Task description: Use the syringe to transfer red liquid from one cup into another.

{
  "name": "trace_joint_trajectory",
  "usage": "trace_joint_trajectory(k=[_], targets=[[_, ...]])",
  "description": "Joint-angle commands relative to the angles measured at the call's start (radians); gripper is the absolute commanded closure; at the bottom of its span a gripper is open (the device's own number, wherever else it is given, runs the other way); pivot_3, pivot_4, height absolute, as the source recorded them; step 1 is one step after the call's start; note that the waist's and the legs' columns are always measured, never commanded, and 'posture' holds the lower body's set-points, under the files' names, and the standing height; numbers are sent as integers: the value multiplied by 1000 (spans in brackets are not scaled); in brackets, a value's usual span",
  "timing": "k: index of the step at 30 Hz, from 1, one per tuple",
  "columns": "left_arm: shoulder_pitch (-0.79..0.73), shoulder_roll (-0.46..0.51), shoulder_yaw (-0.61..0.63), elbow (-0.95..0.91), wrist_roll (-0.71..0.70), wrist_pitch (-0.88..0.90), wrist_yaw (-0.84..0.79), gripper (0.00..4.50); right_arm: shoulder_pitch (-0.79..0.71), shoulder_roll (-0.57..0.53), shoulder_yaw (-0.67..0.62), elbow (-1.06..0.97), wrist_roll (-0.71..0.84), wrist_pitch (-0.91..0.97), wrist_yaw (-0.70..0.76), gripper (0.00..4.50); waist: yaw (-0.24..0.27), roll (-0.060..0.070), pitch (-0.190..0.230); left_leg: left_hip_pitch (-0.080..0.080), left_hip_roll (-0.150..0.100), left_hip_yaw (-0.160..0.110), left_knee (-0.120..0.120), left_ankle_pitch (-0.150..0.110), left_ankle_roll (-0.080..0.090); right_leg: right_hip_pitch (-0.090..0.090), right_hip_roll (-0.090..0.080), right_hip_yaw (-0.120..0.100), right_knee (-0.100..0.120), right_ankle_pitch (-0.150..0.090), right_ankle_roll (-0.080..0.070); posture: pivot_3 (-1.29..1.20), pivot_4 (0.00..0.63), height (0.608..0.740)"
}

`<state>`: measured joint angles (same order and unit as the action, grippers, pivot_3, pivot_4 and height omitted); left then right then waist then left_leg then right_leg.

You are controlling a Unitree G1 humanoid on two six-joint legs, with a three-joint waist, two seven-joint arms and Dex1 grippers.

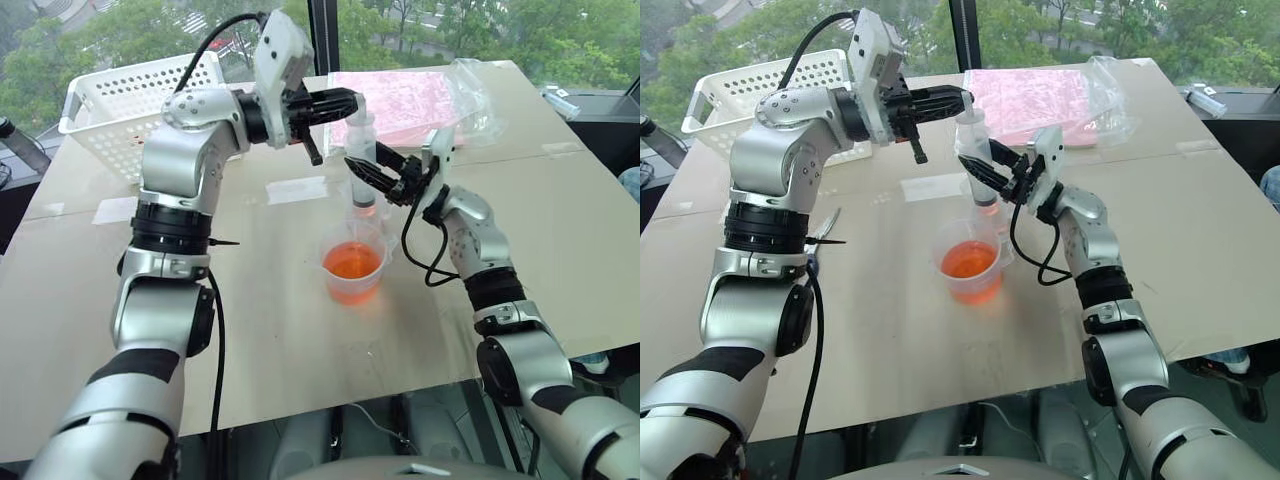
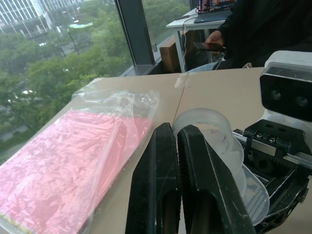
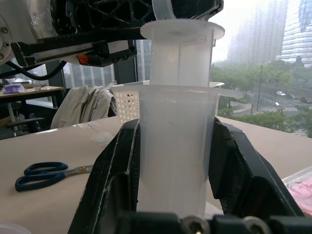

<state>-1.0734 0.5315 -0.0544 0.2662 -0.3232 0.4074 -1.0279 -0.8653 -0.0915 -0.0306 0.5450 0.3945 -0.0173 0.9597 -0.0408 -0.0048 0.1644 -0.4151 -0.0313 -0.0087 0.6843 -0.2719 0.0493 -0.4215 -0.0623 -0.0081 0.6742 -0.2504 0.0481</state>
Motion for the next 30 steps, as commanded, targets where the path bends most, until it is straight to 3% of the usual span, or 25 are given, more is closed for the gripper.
trace_joint_trajectory(k=[1, 21, 26, 29, 30], targets=[[42, -7, -41, -61, 7, 8, -31, 4500, -72, 0, -34, -33, 23, -48, -3, 3025, 0, 0, 0, 0, 0, 0, 0, 0, 0, 0, 0, 0, 0, 0, 0, 0, 150, 740], [154, -5, -57, -145, 22, -5, -61, 4500, -140, -11, -74, 42, 28, -74, 2, 3029, -1, 0, 0, 0, 0, 0, 0, 0, 0, 0, 0, 0, 2, 0, 0, 0, 150, 740], [135, -61, 74, -194, -77, 23, 20, 4500, -130, -13, -67, 32, 17, -70, -3, 3032, -1, 0, 0, 0, 0, 0, 1, 0, 0, -1, -1, 0, 2, 0, 0, 0, 150, 740], [142, -54, 161, -266, -172, 137, 75, 3766, -119, -19, -68, 25, 13, -61, -14, 3033, -2, 0, 0, 0, 0, 0, 0, 0, 0, -1, -2, 1, 2, 0, 0, 0, 150, 740], [143, -46, 180, -287, -184, 165, 99, 3233, -116, -21, -68, 18, 14, -56, -17, 3033, -2, 0, 0, 0, 0, 0, 0, 0, 0, -1, -3, 1, 3, 0, 0, 0, 150, 740]])
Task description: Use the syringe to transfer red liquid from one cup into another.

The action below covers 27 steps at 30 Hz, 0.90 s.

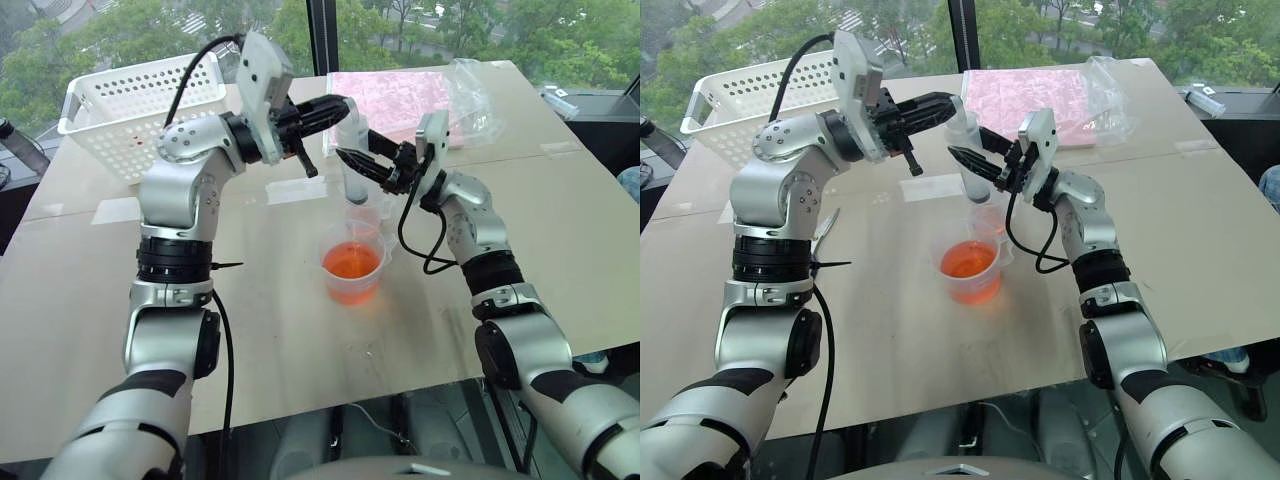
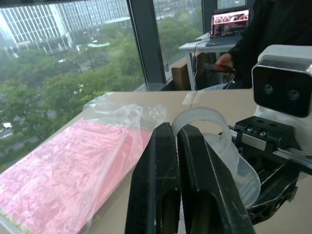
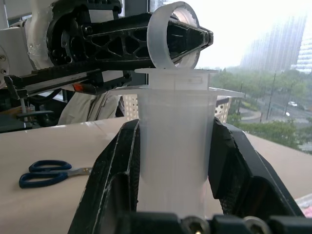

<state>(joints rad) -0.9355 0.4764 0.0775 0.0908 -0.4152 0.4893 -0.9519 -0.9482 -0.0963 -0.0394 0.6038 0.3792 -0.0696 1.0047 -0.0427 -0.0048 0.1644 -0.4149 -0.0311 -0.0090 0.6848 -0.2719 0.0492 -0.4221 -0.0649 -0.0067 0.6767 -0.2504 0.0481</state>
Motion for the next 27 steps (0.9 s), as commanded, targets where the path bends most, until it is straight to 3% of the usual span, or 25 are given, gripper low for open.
trace_joint_trajectory(k=[1, 5, 8, 12, 17, 20, 22, 27], targets=[[-1, 15, 72, -129, -108, 122, 63, 2860, -29, -17, -59, -56, 37, 10, -64, 3033, 0, 0, 0, 0, 0, 0, 0, 0, 0, 0, 0, 1, 0, 0, 0, 0, 150, 740], [-25, 64, 187, -199, -260, 301, 138, 1048, -30, -20, -63, -121, 61, 101, -104, 3035, -2, 0, 0, 0, 0, 0, 0, 0, 0, 0, -2, 1, 0, 0, 0, 0, 150, 740], [29, 110, 272, -270, -389, 418, 162, 1048, -22, -37, -63, -207, 83, 185, -128, 3035, -4, 0, 0, 0, 0, 0, 0, 0, 0, -1, -1, 1, 1, 0, 0, 0, 150, 740], [207, 171, 350, -396, -524, 516, 176, 1048, -27, -74, -92, -375, 164, 387, -217, 3035, -1, 0, 0, 1, 1, 0, -1, 0, 0, -1, -2, 2, 1, 0, 0, 0, 150, 740], [434, 191, 376, -508, -579, 499, 179, 1048, -38, -130, -207, -618, 427, 694, -376, 3035, 12, 0, 0, 0, 0, -1, 0, 0, 0, 0, -4, 0, 0, 0, 0, 0, 150, 740], [487, 216, 386, -529, -608, 489, 171, 1048, -31, -187, -250, -712, 517, 843, -506, 3035, 21, 0, 0, 0, 0, -1, 0, 0, 0, 0, -4, 0, -2, 0, 0, 0, 150, 740], [508, 226, 389, -527, -624, 489, 181, 1048, -21, -211, -246, -760, 496, 866, -581, 3035, 26, 0, 0, 0, 0, -1, 0, 0, 0, 1, -4, 0, -2, 0, -1, 0, 150, 740], [461, 200, 349, -543, -771, 523, 272, 1048, 39, -169, -209, -911, 615, 930, -642, 3035, 26, 0, 0, 0, 0, 0, -1, 0, 0, 0, -4, 1, -2, 0, -1, 0, 150, 740]])
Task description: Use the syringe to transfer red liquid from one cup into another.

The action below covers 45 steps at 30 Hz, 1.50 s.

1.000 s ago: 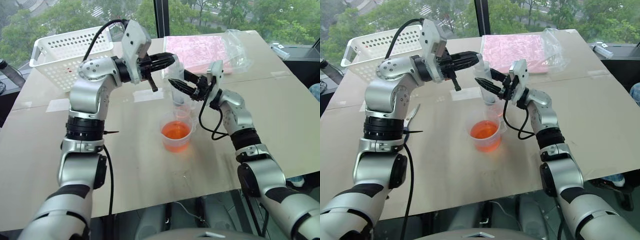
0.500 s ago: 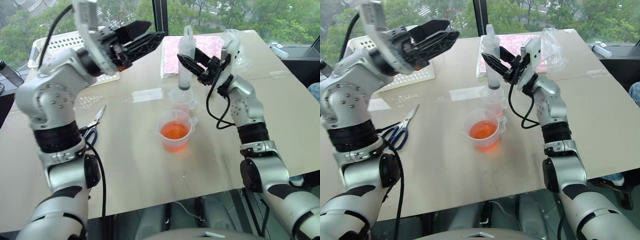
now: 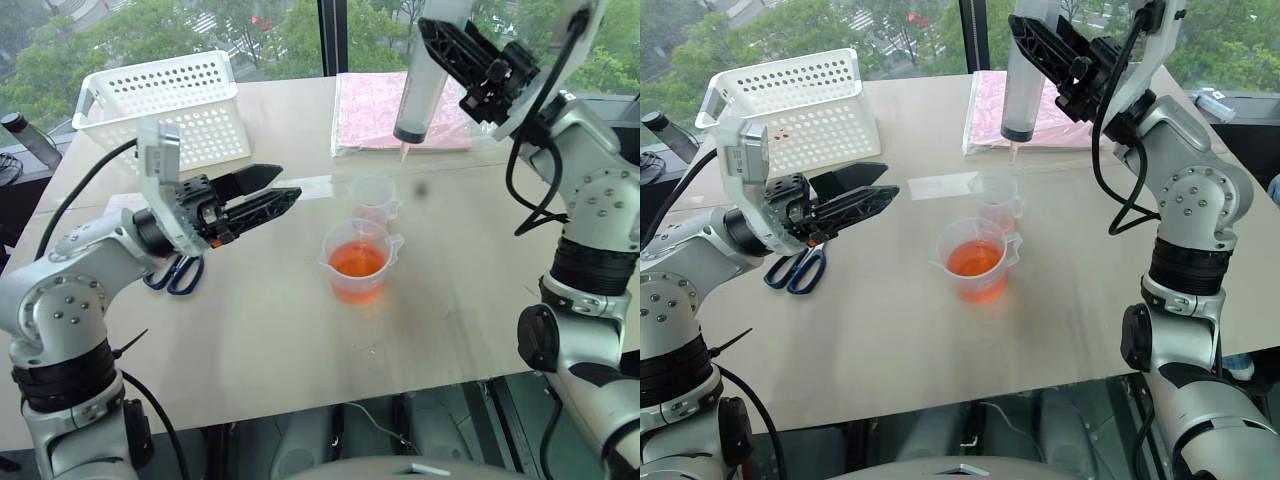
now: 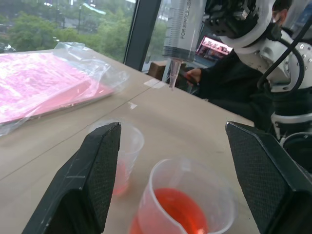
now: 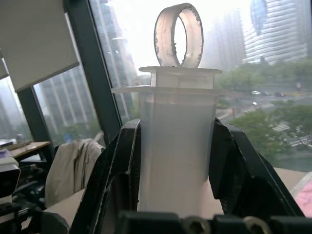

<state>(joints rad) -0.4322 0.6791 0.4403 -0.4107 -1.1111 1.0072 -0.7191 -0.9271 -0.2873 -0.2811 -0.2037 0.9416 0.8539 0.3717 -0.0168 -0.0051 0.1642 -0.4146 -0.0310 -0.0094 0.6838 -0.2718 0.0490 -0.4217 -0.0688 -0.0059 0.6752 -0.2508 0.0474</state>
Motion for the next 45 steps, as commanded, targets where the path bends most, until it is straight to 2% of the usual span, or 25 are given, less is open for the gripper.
trace_joint_trajectory(k=[1, 6, 12, 15, 18, 20, 22, 26, 27, 31, 33, 36, 39, 41, 45], targets=[[-62, -6, -34, -43, -87, 7, 57, 1048, 29, 28, 52, -122, 53, 0, 1, 3035, 1, 0, 0, 0, 0, 0, 0, 0, 0, 0, 0, 0, 0, 0, 0, 0, 150, 740], [-205, -29, -155, -13, -48, -20, 88, 1048, 32, 91, 130, -155, 52, -39, 19, 3035, 1, 0, 0, 0, -1, 1, 1, 0, 0, 0, 1, 0, 0, 0, 0, 0, 150, 740], [-280, -70, -217, 42, 9, -76, 100, 1048, 37, 105, 193, -167, 44, -65, 71, 3035, -2, 0, 0, 0, 0, 1, 1, 0, 0, 0, 6, 0, 1, 0, 0, 0, 150, 740], [-293, -85, -219, 53, 12, -93, 97, 1814, 36, 103, 204, -174, 60, -57, 79, 3035, -3, 0, 0, 0, 0, 1, 0, 0, 0, 0, 6, 0, 1, 0, 0, 0, 150, 740], [-300, -105, -209, 53, -17, -105, 89, 3066, 53, 84, 223, -184, 63, -44, 105, 3035, -1, 0, 0, 0, 0, 1, 1, 0, 0, 0, 6, 1, 0, 0, 0, 0, 150, 740], [-292, -98, -209, 46, -9, -112, 75, 3110, 57, 83, 222, -176, 72, -37, 105, 3035, 0, 0, 0, 0, 0, 1, 1, 0, 0, 0, 6, 0, 0, 0, 0, 0, 150, 740], [-279, -89, -193, 59, -2, -116, 76, 3110, 65, 47, 228, -170, 54, -32, 129, 1926, 0, 0, 0, 0, 0, 1, 1, 0, 0, 0, 6, 0, 0, 0, 0, 0, 150, 740], [-259, -69, -162, 88, -9, -104, 83, 3110, 85, -12, 206, -183, 80, -22, 172, 324, -1, 0, 0, 0, 0, 1, 1, 0, 1, 0, 6, 0, -1, 0, 0, 0, 150, 740], [-256, -59, -149, 97, -21, -92, 88, 3110, 94, -54, 210, -192, 44, -41, 201, 0, -1, 0, 0, 0, 0, 1, 1, 0, 1, 0, 6, 1, -1, 0, 0, 0, 150, 740], [-249, -10, -74, 148, -110, -11, 165, 3110, 174, -292, 186, -219, -59, -87, 373, 0, 7, -2, 1, -1, 0, 0, 1, 0, 1, 1, 6, -1, -2, 0, 0, 0, 150, 740], [-207, 56, -47, 179, -136, 88, 253, 3110, 271, -434, 92, -252, -37, -96, 484, 0, 7, -3, 1, 0, 0, -2, 1, -1, 2, 4, 5, -3, -6, 0, 1, 0, 150, 740], [-175, 131, -32, 200, -155, 193, 354, 3110, 402, -546, 1, -304, -23, -126, 576, 0, 5, -3, 2, 0, 0, -2, 0, -2, 4, 6, 2, -3, -10, 0, 1, 0, 150, 740], [-173, 241, -89, 280, -168, 379, 344, 3110, 595, -590, -117, -387, -16, -142, 604, 0, 4, -5, 3, 0, 1, -4, -1, -2, 4, 7, 2, -4, -11, 0, 1, 0, 150, 740], [-192, 246, -126, 345, -130, 452, 402, 3110, 692, -596, -164, -427, -23, -151, 591, 0, 6, -5, 3, 0, 1, -4, -1, -2, 4, 8, 2, -5, -12, 0, 1, 0, 150, 740], [-224, 246, -265, 360, 8, 462, 399, 3110, 820, -584, -217, -504, -30, -182, 562, 0, 11, -5, 3, 1, 0, -3, 0, -2, 4, 10, 1, -4, -11, 0, 2, 0, 150, 740]])
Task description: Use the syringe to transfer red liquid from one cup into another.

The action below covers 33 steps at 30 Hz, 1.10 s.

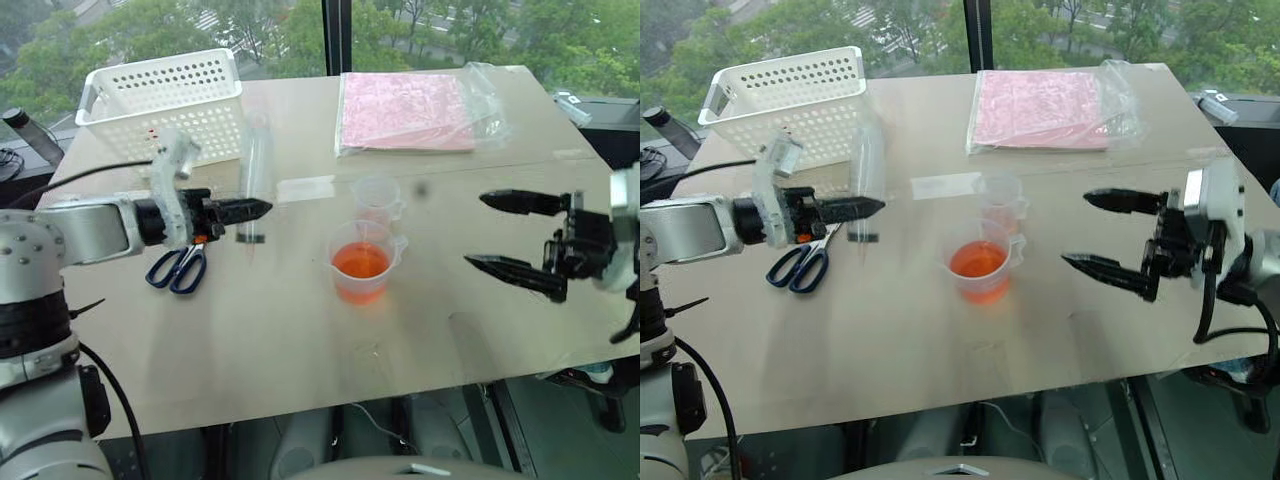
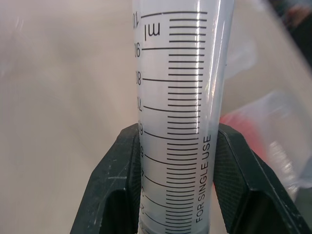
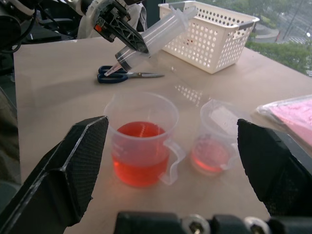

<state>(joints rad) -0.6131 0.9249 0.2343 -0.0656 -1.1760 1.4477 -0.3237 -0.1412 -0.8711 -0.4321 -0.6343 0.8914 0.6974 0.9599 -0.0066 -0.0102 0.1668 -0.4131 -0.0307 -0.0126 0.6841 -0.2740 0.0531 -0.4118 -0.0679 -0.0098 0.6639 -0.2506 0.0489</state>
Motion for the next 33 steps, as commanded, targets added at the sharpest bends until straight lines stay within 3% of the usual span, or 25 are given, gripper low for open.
trace_joint_trajectory(k=[1, 7, 16, 17, 21, 25, 30, 33], targets=[[-56, -2, -83, 27, 102, 19, -1, 3110, 48, 2, -71, -86, 33, -23, -40, 0, 4, -1, 0, 0, 0, 0, 0, 0, 0, 0, 0, 0, 0, 0, 0, 0, 150, 740], [-143, -74, -147, 108, 222, 66, 10, 3110, 160, 11, -97, -162, 40, -37, -79, 0, 16, -1, 0, -1, 0, -1, 0, 1, -1, -1, 0, -1, 0, 0, 0, 0, 150, 740], [-87, -178, -158, 76, 345, 129, 38, 3110, 224, 16, -88, -180, 43, -73, -125, 0, 19, -2, 0, -1, 0, -1, 0, 1, -1, -1, -1, 0, -1, 0, 0, 0, 150, 740], [-91, -188, -139, 78, 352, 138, 41, 2086, 225, 15, -86, -177, 42, -78, -125, 0, 19, -1, 0, -1, 0, -1, 0, 1, -1, -1, 0, -1, -1, 0, 0, 0, 150, 740], [-84, -184, -101, 47, 375, 139, 23, 243, 225, 14, -76, -159, 31, -94, -118, 0, 20, -2, 0, -1, 0, -1, 1, 1, -1, 0, -1, -1, -1, 0, 0, 0, 150, 740], [-70, -224, 70, -33, 333, 106, 2, 67, 231, 16, -67, -140, 12, -115, -108, 0, 19, -2, 0, -1, 0, -1, 1, 1, -1, 0, -1, -1, 0, 0, 0, 0, 150, 740], [140, -127, 111, -288, 381, -193, -174, 67, 236, 10, -57, -115, -6, -132, -89, 0, 17, -2, 0, -1, 0, 0, 0, 0, -1, 0, -2, 0, -1, 0, 0, 0, 150, 740], [282, -84, 173, -346, 398, -330, -271, 67, 268, 1, -91, -105, 2, -127, -72, 0, 20, -1, -1, 0, 0, 1, -1, 0, -1, 0, -2, 1, -2, 0, 0, 0, 150, 740]])
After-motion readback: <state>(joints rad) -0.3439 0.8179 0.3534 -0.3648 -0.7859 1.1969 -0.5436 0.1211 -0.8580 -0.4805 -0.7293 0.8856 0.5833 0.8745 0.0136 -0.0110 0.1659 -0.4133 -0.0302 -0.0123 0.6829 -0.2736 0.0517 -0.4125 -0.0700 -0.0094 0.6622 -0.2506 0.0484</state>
